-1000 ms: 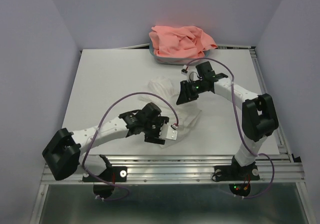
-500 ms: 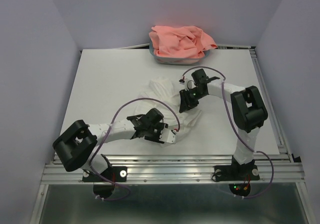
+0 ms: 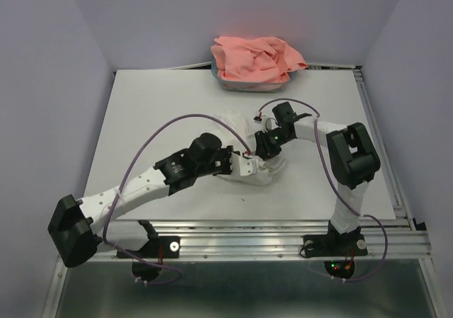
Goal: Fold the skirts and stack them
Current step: Fold the skirt
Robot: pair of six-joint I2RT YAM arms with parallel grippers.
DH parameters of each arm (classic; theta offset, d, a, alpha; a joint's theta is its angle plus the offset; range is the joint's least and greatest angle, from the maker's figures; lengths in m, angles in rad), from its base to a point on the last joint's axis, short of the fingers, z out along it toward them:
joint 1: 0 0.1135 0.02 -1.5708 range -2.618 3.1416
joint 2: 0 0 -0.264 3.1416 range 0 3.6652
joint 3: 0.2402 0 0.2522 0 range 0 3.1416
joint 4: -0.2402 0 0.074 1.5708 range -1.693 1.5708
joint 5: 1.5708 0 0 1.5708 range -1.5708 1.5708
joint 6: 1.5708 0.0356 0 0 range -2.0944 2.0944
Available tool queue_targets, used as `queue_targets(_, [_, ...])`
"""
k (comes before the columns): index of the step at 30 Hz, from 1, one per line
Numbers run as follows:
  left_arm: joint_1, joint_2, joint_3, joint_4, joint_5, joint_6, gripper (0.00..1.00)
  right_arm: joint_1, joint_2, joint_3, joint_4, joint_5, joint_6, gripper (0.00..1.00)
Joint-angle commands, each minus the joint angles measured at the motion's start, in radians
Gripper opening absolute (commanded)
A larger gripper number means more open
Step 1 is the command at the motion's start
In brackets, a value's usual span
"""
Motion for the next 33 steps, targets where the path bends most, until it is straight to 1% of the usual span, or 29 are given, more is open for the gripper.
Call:
queue_targets(1, [-0.004, 0.054, 0.067, 0.107, -0.053, -0.112, 0.00, -0.003, -0.039, -0.048, 0.040, -0.024, 0.008, 0.36])
queue_targets(6, [0.021, 0.249, 0.162, 0.234, -0.081, -0.207, 0.00, -0.003, -0.076, -0.077, 0.075, -0.084, 0.049, 0.36])
queue_targets(8, [0.039, 0.316, 0.196, 0.242, -0.054, -0.238, 0.00, -0.003, -0.094, -0.085, 0.083, -0.104, 0.049, 0.36])
queue_targets(9, [0.049, 0.386, 0.234, 0.242, -0.046, -0.276, 0.00, -0.003, -0.099, -0.088, 0.086, -0.111, 0.093, 0.36])
queue_targets(12, [0.111, 0.499, 0.298, 0.225, 0.079, -0.354, 0.00, -0.003, -0.148, -0.112, 0.101, -0.125, 0.123, 0.36])
queue_targets(13, [0.128, 0.520, 0.314, 0.216, 0.080, -0.372, 0.00, -0.003, -0.165, -0.122, 0.103, -0.122, 0.131, 0.36])
queue_targets(14, [0.163, 0.557, 0.341, 0.204, 0.151, -0.385, 0.00, -0.014, -0.203, -0.141, 0.103, -0.109, 0.147, 0.36])
queue_targets(15, [0.179, 0.570, 0.351, 0.188, 0.207, -0.412, 0.00, -0.028, -0.223, -0.152, 0.101, -0.099, 0.160, 0.36])
queue_targets(18, [0.219, 0.623, 0.394, 0.145, 0.287, -0.426, 0.00, -0.064, -0.299, -0.191, 0.099, -0.090, 0.198, 0.37])
queue_targets(20, [0.225, 0.652, 0.423, 0.093, 0.360, -0.414, 0.00, -0.095, -0.330, -0.217, 0.095, -0.084, 0.204, 0.37])
queue_targets(22, [0.227, 0.714, 0.487, 0.009, 0.409, -0.393, 0.00, -0.104, -0.375, -0.232, 0.081, -0.066, 0.198, 0.38])
queue_targets(23, [0.228, 0.759, 0.509, -0.022, 0.426, -0.377, 0.00, -0.135, -0.390, -0.235, 0.072, -0.047, 0.186, 0.37])
queue_targets(24, [0.231, 0.781, 0.556, -0.093, 0.440, -0.359, 0.00, -0.150, -0.404, -0.237, 0.063, -0.041, 0.165, 0.37])
queue_targets(25, [0.231, 0.801, 0.575, -0.134, 0.474, -0.330, 0.01, -0.167, -0.431, -0.241, 0.061, -0.038, 0.149, 0.37])
queue_targets(26, [0.231, 0.827, 0.596, -0.166, 0.483, -0.263, 0.06, -0.199, -0.445, -0.246, 0.063, -0.052, 0.097, 0.37])
queue_targets(27, [0.231, 0.837, 0.602, -0.232, 0.489, -0.217, 0.07, -0.210, -0.459, -0.246, 0.063, -0.065, 0.067, 0.37])
queue_targets(28, [0.230, 0.846, 0.609, -0.261, 0.482, -0.177, 0.09, -0.210, -0.484, -0.243, 0.058, -0.066, 0.030, 0.37])
queue_targets(29, [0.230, 0.873, 0.634, -0.292, 0.471, -0.106, 0.10, -0.210, -0.491, -0.244, 0.060, -0.020, 0.008, 0.37])
queue_targets(30, [0.230, 0.887, 0.648, -0.354, 0.460, -0.077, 0.10, -0.210, -0.490, -0.247, 0.060, 0.003, -0.038, 0.37])
queue_targets(32, [0.230, 0.919, 0.678, -0.410, 0.431, -0.023, 0.10, -0.210, -0.467, -0.258, 0.060, 0.033, -0.095, 0.36])
queue_targets(33, [0.230, 0.947, 0.700, -0.463, 0.424, 0.030, 0.10, -0.210, -0.464, -0.287, 0.090, 0.031, -0.108, 0.35])
